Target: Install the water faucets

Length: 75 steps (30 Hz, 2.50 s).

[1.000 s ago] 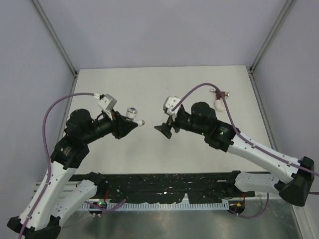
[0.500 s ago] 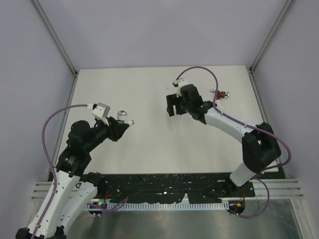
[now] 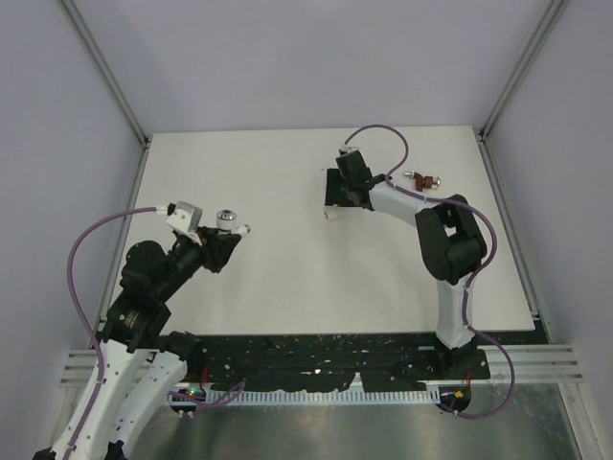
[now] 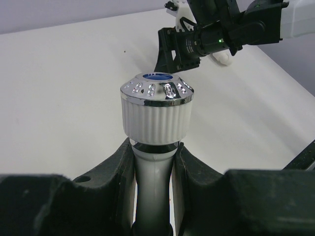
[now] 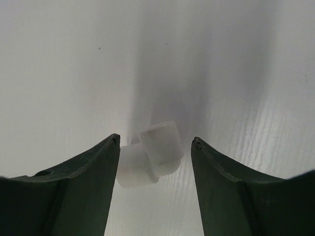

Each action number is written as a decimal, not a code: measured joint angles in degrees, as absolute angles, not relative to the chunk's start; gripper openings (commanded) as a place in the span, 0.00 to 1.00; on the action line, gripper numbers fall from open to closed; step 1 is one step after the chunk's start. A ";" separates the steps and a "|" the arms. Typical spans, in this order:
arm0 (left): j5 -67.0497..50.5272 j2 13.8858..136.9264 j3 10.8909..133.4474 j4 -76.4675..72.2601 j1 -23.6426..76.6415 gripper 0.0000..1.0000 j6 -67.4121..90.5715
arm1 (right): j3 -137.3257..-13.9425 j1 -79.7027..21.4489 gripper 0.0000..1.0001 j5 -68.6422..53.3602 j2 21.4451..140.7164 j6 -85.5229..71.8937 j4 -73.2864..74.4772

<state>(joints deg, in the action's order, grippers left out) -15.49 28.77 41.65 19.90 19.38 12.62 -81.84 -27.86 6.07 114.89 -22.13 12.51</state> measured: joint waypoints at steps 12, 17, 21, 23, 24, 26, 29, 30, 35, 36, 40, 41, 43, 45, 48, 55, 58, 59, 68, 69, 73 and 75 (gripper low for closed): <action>-9.32 26.72 40.82 19.92 19.35 0.00 11.20 | -77.71 -27.81 0.27 -0.19 114.93 -25.82 10.55; -8.45 26.52 40.58 19.88 19.35 0.00 10.87 | -65.95 -29.04 0.28 -3.01 106.08 -25.28 10.31; -8.32 26.44 40.40 19.88 19.35 0.00 10.37 | -58.83 -31.07 0.36 -4.10 100.12 -23.86 10.70; -8.32 26.44 40.27 19.88 19.38 0.00 10.24 | -57.23 -31.97 0.41 -4.29 98.52 -22.94 11.44; -8.32 26.44 40.21 19.88 19.38 0.00 10.22 | -56.86 -32.36 0.46 -4.25 98.04 -22.48 11.86; -8.34 26.44 40.10 19.86 19.35 0.00 10.20 | -56.71 -32.93 0.54 -4.14 97.71 -21.54 12.69; -8.32 26.44 39.92 19.77 19.35 0.00 10.20 | -56.71 -33.36 0.62 -3.57 97.71 -20.64 15.38; -8.32 26.44 39.90 19.73 19.35 0.00 10.20 | -56.73 -33.45 0.64 -3.36 97.71 -20.43 16.51; -8.32 26.44 39.81 19.49 19.38 0.00 10.20 | -59.33 -33.71 0.66 -1.19 97.73 -19.79 22.46; -8.32 26.44 39.77 19.51 19.35 0.00 10.20 | -60.25 -33.87 0.66 -0.84 97.73 -19.77 23.14; -8.32 26.44 39.51 19.49 19.35 0.00 10.11 | -63.51 -34.15 0.70 0.49 97.62 -18.85 24.71; -8.32 26.44 39.48 19.51 19.35 0.00 10.09 | -64.01 -34.20 0.72 0.97 97.36 -17.52 25.30; -8.32 26.44 39.48 19.49 19.35 0.00 10.04 | -64.23 -34.28 0.75 1.39 96.60 -15.38 26.22; -8.32 26.44 39.48 19.49 19.35 0.00 10.04 | -64.23 -34.30 0.76 1.45 94.89 -11.64 27.92; -8.34 26.44 39.46 19.49 19.35 0.00 10.02 | -64.62 -34.30 0.76 1.74 92.16 -6.94 30.39; -8.34 26.46 39.46 19.49 19.35 0.00 10.02 | -65.56 -34.30 0.76 1.61 91.13 -6.74 32.91; -8.34 26.50 39.44 19.49 19.38 0.00 10.00 | -65.56 -34.30 0.77 0.69 91.13 -7.90 32.97; -8.36 26.50 39.44 19.49 19.38 0.00 10.00 | -65.56 -34.30 0.77 0.45 91.13 -7.51 32.99; -8.34 26.50 39.44 19.49 19.38 0.00 9.98 | -65.45 -34.65 0.77 -5.13 91.07 11.05 36.45; -8.34 26.50 39.44 19.49 19.38 0.00 9.98 | -65.01 -34.94 0.77 -6.00 90.78 14.06 36.42; -8.32 26.50 39.44 19.49 19.38 0.00 9.96 | -62.96 -35.64 0.77 -9.50 89.06 23.62 36.03; -8.32 26.50 39.44 19.49 19.38 0.00 9.96 | -61.73 -35.92 0.78 -11.81 87.94 28.01 34.83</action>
<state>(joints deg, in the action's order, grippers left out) -8.32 26.50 39.44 19.49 19.38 9.96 -61.73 -35.92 -11.81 87.94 28.01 34.83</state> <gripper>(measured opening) 0.329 0.771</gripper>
